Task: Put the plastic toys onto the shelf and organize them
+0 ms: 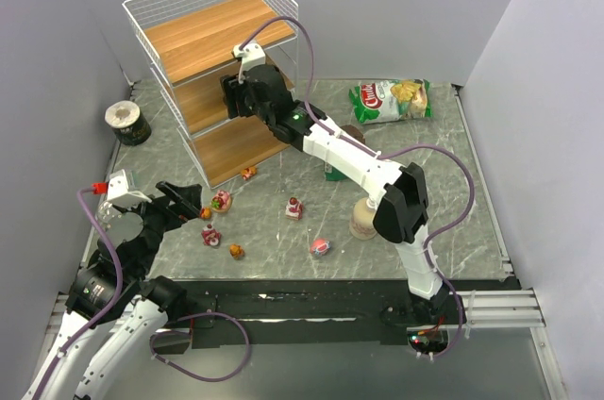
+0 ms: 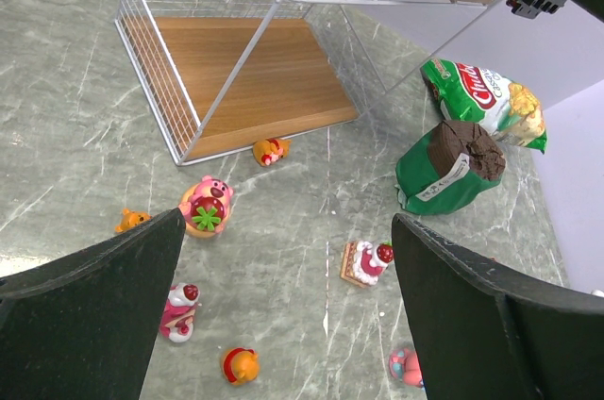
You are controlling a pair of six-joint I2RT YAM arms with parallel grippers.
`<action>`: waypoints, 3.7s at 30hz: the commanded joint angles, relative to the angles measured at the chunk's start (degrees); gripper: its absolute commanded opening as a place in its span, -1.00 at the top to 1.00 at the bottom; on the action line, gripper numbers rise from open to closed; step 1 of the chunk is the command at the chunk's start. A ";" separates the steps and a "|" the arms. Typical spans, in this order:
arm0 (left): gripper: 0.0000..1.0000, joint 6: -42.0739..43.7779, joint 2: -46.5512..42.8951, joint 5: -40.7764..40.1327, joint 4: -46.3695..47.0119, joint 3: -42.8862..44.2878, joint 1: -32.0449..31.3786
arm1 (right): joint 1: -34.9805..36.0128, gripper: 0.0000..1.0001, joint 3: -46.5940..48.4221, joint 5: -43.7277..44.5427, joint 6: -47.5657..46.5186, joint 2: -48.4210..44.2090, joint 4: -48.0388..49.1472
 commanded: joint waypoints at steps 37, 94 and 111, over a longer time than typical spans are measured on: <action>-0.93 -0.46 -0.91 -0.60 0.86 0.29 -0.16 | -0.35 1.00 -0.26 -2.08 1.17 -7.90 -4.04; -0.93 -0.46 -0.56 -0.77 0.86 0.29 -0.16 | -0.79 1.00 8.87 -1.63 3.01 1.51 -9.84; -0.93 -0.55 -0.65 -0.77 0.86 0.29 -0.16 | -1.23 0.62 10.28 -0.76 3.01 4.15 -10.46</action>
